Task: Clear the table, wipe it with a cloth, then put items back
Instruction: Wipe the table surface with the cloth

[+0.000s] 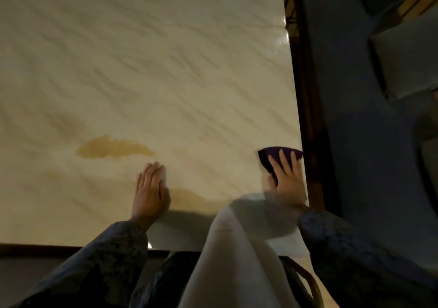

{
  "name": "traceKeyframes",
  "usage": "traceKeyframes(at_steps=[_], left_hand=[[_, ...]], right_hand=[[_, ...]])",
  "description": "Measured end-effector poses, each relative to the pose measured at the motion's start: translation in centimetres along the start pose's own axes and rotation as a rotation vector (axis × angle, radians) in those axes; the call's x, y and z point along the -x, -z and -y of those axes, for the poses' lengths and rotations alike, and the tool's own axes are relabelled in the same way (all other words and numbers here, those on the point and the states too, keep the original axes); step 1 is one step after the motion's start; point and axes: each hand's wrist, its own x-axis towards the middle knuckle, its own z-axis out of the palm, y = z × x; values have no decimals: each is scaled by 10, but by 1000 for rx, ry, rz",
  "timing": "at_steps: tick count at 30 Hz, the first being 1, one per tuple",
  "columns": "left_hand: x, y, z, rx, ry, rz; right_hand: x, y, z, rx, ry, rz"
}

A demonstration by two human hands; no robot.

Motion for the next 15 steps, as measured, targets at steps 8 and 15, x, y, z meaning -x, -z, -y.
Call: traceKeyframes(at_steps=[8,15], left_hand=[[3,13,10,9,-27,8],[-18,30,40,-185,-258,107]], right_hand=[[-42,-17,81,-4,-287,-80],[-11,-59,179,-21,-10,-67]])
